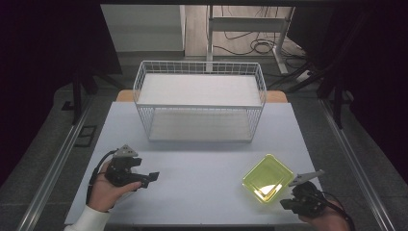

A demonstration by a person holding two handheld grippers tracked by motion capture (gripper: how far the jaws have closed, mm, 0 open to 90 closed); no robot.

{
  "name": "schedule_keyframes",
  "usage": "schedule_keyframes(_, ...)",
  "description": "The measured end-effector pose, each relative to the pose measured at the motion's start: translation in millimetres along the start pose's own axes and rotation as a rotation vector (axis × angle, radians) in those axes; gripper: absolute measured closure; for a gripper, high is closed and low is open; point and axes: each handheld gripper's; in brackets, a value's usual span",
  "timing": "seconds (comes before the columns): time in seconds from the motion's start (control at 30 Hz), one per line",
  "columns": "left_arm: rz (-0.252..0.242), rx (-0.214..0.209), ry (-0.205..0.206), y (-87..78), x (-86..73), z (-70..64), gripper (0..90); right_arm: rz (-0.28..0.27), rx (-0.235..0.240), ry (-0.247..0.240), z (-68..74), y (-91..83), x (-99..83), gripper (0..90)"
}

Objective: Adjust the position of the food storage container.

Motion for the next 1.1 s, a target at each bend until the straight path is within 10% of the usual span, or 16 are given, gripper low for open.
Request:
schedule_keyframes(0.87,0.01,0.001,0.002,3.9,-0.2,-1.2,13.5,-0.025,-0.007,-0.029,42.6,39.4,55.6,89.5)
schedule_keyframes(1.1,0.0,0.008,-0.004,2.4,0.0,-2.1,13.4,-0.106,0.014,0.01,32.8,9.4,47.1,89.5)
Point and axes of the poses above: each handheld gripper's, and its own axes: y roughly forward along the jaws, x roughly out of its top, z roughly to its left, and after that the axes turned 15 degrees about -x, right-handed
